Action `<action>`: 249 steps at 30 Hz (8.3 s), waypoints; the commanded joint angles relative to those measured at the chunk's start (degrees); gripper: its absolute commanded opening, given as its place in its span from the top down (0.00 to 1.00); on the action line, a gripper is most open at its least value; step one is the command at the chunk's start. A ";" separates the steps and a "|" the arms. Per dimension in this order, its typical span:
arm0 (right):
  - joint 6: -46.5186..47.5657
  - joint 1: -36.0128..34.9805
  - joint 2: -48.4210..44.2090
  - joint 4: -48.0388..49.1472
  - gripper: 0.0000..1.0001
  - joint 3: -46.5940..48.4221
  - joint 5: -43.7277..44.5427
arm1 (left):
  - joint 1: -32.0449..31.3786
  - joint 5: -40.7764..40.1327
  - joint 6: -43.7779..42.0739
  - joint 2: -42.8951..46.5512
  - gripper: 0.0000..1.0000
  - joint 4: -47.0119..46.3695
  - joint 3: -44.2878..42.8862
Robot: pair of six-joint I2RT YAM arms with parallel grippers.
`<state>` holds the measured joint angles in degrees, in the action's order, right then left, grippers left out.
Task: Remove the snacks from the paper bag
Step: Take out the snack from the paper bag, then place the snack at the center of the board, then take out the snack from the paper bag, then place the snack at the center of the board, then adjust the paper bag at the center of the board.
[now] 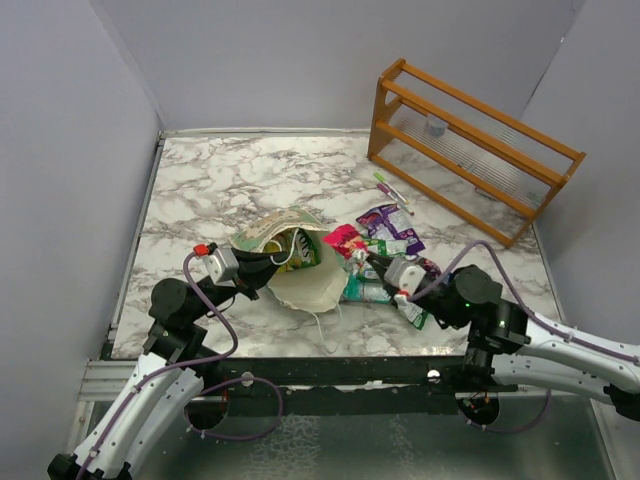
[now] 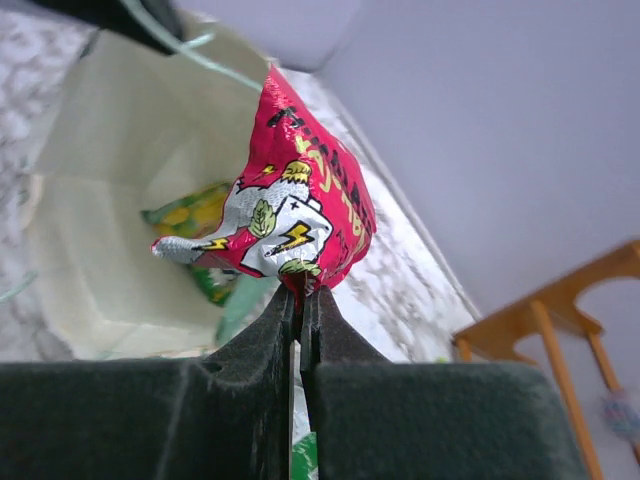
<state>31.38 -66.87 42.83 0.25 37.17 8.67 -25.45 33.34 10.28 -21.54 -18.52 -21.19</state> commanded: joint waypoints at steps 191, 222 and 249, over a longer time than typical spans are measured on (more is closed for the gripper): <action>6.04 7.72 2.26 15.99 0.99 -13.33 -36.40 | 2.02 -5.48 -1.79 -0.52 1.00 -0.61 0.31; -54.61 14.36 21.41 -4.26 0.98 -2.25 42.56 | 2.12 -14.14 5.30 -12.36 1.00 14.82 -21.02; -56.64 18.20 24.02 -8.15 0.84 -1.89 29.52 | 2.16 -41.36 18.07 -5.34 1.00 25.86 -21.16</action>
<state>-23.57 -48.77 66.94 -7.18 35.16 40.62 -23.57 -4.10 30.70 -29.50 10.17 -41.65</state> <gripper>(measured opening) 0.146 0.020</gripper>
